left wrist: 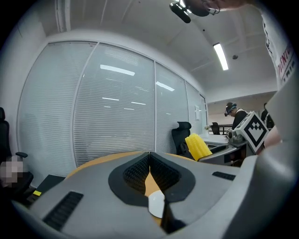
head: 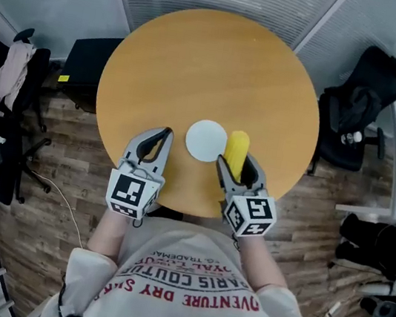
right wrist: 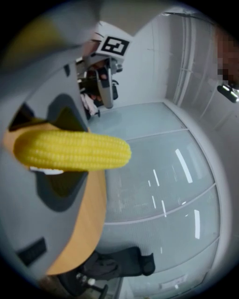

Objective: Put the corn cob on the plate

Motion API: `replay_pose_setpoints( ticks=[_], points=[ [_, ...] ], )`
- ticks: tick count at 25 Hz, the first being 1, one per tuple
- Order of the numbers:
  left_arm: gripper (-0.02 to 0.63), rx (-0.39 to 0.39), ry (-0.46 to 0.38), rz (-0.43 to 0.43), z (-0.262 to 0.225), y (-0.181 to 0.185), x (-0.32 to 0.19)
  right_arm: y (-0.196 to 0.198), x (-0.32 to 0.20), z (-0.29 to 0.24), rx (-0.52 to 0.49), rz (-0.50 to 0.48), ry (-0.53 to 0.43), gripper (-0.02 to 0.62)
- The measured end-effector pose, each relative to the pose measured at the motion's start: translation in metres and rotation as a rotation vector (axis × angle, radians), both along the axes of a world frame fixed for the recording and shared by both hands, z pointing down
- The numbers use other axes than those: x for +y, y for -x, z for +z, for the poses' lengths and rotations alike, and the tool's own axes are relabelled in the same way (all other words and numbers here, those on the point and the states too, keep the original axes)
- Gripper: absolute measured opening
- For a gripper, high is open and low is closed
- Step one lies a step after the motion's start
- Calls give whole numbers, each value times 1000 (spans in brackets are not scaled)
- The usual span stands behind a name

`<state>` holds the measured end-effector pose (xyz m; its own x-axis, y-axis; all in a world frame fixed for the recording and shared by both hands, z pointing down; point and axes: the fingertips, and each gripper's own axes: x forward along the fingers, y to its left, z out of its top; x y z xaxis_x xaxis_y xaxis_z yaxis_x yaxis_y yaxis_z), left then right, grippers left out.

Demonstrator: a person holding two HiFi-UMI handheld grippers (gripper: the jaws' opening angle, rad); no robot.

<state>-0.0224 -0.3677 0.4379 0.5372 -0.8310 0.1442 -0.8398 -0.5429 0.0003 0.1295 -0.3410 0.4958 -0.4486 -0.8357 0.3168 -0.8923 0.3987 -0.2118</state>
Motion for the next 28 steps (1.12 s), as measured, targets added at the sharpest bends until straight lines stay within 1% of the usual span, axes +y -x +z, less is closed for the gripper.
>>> replay_pose_setpoints(
  ticks=[5, 10, 14, 16, 21, 28],
  points=[
    [35, -5, 35, 24, 24, 12, -29, 12, -25, 56, 50, -3, 135, 264],
    [35, -31, 81, 57, 59, 13, -45, 17, -44, 119, 85, -10, 272, 264],
    [35, -31, 141, 50, 86, 19, -52, 24, -55, 159, 76, -17, 377, 264],
    [35, -32, 170, 41, 97, 22, -56, 27, -61, 176, 88, -27, 420, 264],
    [35, -28, 225, 22, 120, 28, -65, 34, -70, 210, 150, -62, 502, 264],
    [35, -39, 264, 35, 136, 28, -70, 39, -74, 229, 207, -76, 551, 264]
  ],
)
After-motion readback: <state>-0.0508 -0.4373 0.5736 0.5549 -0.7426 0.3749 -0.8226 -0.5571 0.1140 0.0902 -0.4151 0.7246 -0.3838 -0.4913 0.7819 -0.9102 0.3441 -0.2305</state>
